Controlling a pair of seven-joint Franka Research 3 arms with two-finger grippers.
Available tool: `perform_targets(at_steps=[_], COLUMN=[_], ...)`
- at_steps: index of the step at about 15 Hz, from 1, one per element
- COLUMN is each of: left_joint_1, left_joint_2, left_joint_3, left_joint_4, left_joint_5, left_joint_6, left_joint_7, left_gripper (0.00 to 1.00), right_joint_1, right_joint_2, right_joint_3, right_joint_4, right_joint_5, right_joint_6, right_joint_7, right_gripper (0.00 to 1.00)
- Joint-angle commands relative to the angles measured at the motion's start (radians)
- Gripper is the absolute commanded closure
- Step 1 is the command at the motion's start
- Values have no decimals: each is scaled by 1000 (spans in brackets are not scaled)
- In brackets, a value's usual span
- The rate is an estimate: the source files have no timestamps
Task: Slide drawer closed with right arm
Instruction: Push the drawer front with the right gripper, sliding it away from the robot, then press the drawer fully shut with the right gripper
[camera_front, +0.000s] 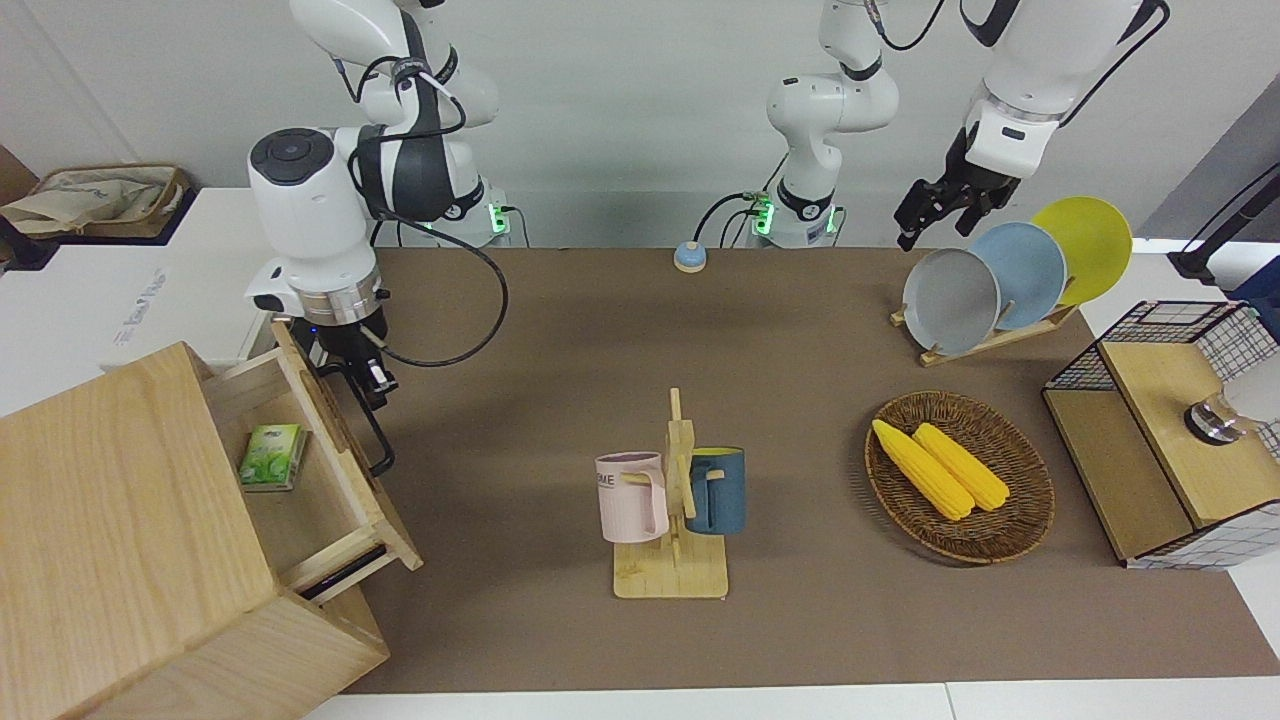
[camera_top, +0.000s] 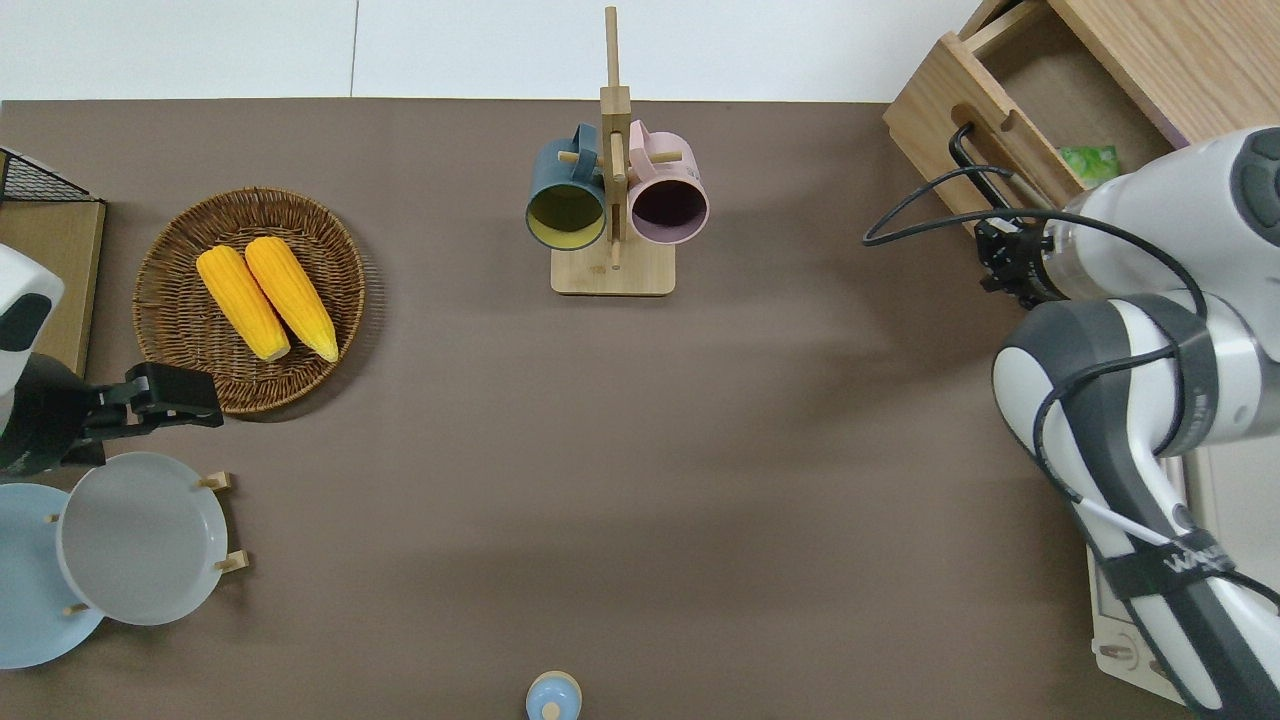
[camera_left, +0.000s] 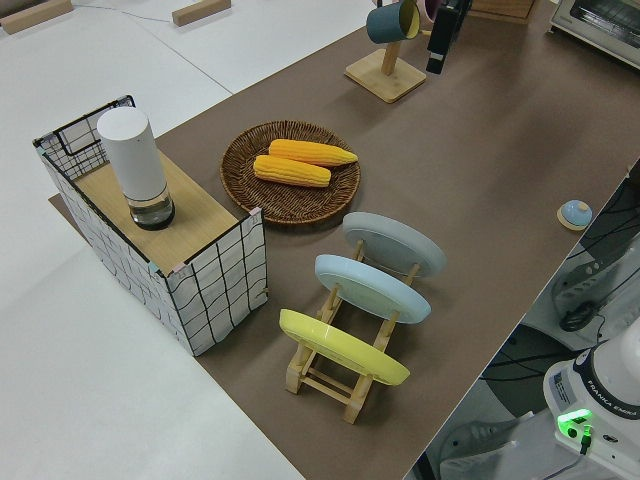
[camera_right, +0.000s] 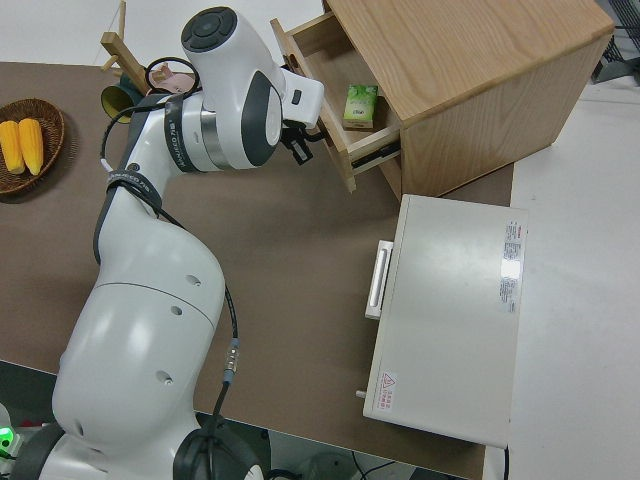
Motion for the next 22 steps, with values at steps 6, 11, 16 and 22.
perform_targets(at_steps=[6, 11, 16, 22], left_joint_1=[-1, -1, -1, -1], left_joint_2=[-8, -8, -8, -8], left_joint_3=[4, 4, 4, 4], left_joint_4=[4, 4, 4, 4], left_joint_5=[-1, -1, -1, -1], left_joint_6=[-17, -17, -16, -16], left_joint_7=[9, 9, 9, 9], left_gripper=[7, 7, 7, 7], right_joint_1=[-145, -207, -219, -120], right_joint_2=[42, 57, 67, 2], right_joint_3=[20, 24, 24, 27], right_joint_4=[44, 72, 82, 47], right_joint_5=[-8, -8, -17, -23], right_joint_6=[55, 56, 81, -2], right_joint_7=[-170, -226, -306, -427], right_gripper=[1000, 1000, 1000, 697])
